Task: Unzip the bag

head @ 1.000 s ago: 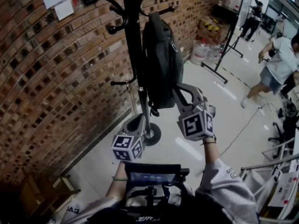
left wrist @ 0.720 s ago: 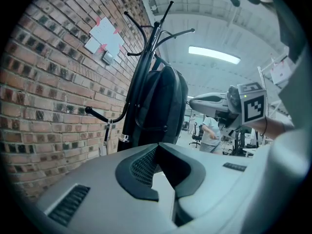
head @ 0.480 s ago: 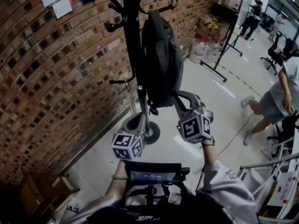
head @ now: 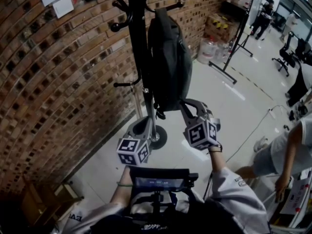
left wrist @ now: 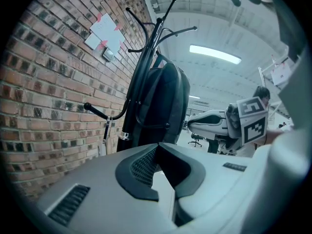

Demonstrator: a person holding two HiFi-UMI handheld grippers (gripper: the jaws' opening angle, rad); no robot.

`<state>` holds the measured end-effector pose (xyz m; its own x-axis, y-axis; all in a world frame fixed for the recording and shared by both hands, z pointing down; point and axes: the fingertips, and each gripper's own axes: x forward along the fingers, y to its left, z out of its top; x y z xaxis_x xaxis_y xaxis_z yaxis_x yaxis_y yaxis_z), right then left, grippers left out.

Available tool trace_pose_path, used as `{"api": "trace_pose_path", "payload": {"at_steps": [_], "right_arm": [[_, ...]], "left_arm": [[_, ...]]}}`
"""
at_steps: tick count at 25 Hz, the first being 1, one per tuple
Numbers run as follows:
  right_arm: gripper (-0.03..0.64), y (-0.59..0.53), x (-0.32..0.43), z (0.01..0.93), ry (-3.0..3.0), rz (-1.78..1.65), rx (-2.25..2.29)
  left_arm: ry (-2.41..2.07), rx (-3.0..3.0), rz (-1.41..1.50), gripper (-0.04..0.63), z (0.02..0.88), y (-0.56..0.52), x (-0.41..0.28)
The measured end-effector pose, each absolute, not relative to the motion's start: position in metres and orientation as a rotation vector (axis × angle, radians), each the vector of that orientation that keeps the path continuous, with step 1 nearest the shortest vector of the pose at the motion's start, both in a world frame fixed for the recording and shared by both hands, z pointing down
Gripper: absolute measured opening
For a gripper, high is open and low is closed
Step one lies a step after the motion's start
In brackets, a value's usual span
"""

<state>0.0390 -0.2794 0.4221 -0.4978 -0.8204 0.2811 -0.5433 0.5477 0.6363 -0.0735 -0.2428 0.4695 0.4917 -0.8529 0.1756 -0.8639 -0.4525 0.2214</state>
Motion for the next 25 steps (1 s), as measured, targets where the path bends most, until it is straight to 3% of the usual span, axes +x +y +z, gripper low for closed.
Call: {"api": "trace_pose_path", "payload": {"at_steps": [16,25], "right_arm": [[0.026,-0.292,0.04,0.462,-2.257,-0.499,1.126],[0.049,-0.269,0.042,0.472,-2.496,-0.158,1.265]], "left_arm": [[-1.427,2.455,0.065,0.006,0.477,-0.255,-0.073],[-1.421,2.446,0.058,0.006,0.477,-0.257,-0.069]]}}
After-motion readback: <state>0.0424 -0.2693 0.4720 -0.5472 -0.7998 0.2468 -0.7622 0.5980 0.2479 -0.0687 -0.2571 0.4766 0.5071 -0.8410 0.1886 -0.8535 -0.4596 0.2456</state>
